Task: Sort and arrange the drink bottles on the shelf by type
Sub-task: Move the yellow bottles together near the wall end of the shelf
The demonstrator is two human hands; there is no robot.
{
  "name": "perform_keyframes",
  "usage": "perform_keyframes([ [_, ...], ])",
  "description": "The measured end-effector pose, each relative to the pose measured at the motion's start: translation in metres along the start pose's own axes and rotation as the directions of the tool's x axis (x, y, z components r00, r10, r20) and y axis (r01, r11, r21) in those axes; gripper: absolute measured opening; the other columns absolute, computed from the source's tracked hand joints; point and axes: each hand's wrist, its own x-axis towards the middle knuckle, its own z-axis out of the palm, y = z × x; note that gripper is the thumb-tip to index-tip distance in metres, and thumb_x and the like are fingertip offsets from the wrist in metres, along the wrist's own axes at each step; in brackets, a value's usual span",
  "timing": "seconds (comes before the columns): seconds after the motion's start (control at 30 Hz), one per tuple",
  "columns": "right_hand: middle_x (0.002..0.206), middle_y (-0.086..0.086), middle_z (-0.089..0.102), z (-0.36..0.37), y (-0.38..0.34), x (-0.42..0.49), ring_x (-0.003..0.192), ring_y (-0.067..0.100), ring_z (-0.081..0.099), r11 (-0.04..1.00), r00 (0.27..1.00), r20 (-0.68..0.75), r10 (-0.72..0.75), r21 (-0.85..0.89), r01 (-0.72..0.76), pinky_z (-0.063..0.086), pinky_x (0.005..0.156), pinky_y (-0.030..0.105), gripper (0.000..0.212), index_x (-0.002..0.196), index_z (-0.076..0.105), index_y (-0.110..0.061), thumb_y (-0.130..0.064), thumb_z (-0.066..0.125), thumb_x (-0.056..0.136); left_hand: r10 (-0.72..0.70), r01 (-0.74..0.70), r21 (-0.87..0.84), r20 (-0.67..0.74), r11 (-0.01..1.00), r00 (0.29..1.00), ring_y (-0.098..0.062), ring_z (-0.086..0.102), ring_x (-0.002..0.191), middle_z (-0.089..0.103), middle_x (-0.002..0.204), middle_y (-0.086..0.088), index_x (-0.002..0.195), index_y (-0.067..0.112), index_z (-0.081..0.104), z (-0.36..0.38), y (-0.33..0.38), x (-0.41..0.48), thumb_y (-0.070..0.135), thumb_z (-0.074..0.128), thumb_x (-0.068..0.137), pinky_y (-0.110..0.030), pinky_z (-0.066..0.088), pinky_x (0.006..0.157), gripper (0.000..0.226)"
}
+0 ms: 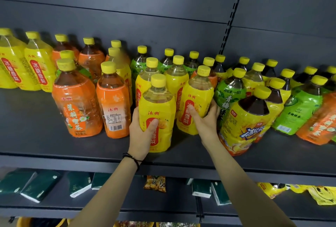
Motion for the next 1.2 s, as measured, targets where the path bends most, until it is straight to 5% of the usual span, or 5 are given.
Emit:
perform_keyframes([
  [0.2, 0.132, -0.004, 0.033, 0.002, 0.001, -0.011, 0.128, 0.012, 0.035, 1.000, 1.000, 0.008, -0.026, 0.009, 0.026, 0.037, 0.109, 0.041, 0.101, 0.139, 0.037, -0.017, -0.061, 0.076, 0.056, 0.019, -0.018, 0.031, -0.043, 0.999, 0.999, -0.002, 0.065, 0.099, 0.062, 0.110, 0.008, 0.116, 0.032, 0.049, 0.003, 0.000, -0.002, 0.082, 0.064, 0.056, -0.021, 0.053, 0.079, 0.079],
  [0.43, 0.140, -0.007, 0.048, -0.001, 0.001, -0.045, 0.125, 0.011, 0.050, 0.979, 0.994, 0.095, -0.060, 0.202, 0.039, 0.047, 0.103, 0.044, 0.101, 0.143, 0.028, -0.036, -0.065, 0.075, 0.058, 0.102, -0.087, 0.131, -0.113, 0.988, 0.988, -0.012, 0.059, 0.113, 0.056, 0.127, -0.001, 0.131, 0.036, 0.037, 0.007, 0.010, -0.029, 0.079, 0.062, 0.063, -0.025, 0.052, 0.087, 0.084],
  [0.53, 0.140, -0.009, 0.048, -0.006, -0.003, -0.062, 0.126, 0.010, 0.051, 0.967, 0.987, 0.119, -0.106, 0.245, 0.074, 0.049, 0.101, 0.046, 0.100, 0.142, 0.031, -0.039, -0.067, 0.077, 0.058, 0.114, -0.091, 0.135, -0.172, 0.987, 0.979, -0.008, 0.059, 0.113, 0.056, 0.126, 0.010, 0.133, 0.037, 0.037, 0.006, 0.017, -0.046, 0.077, 0.064, 0.063, -0.023, 0.052, 0.085, 0.086],
  [0.8, 0.126, -0.013, 0.061, 0.012, -0.030, -0.100, 0.111, 0.009, 0.063, 0.918, 0.971, 0.229, -0.074, 0.395, -0.023, 0.058, 0.084, 0.035, 0.100, 0.135, 0.041, -0.046, -0.069, 0.082, 0.046, 0.106, -0.061, 0.141, -0.339, 0.988, 0.935, -0.020, 0.059, 0.115, 0.058, 0.129, -0.002, 0.131, 0.041, 0.043, -0.034, 0.040, -0.072, 0.073, 0.073, 0.057, -0.049, 0.053, 0.091, 0.087],
  [1.2, 0.124, -0.014, 0.063, 0.161, -0.091, -0.205, 0.110, 0.010, 0.064, 0.897, 0.891, 0.429, -0.151, 0.438, -0.059, 0.056, 0.087, 0.039, 0.074, 0.127, 0.047, -0.053, -0.046, 0.080, 0.060, 0.152, -0.089, 0.158, -0.452, 0.983, 0.879, -0.011, 0.067, 0.099, 0.065, 0.117, 0.005, 0.122, 0.041, 0.049, -0.220, 0.111, -0.101, 0.069, 0.077, 0.052, -0.021, 0.055, 0.070, 0.081],
])
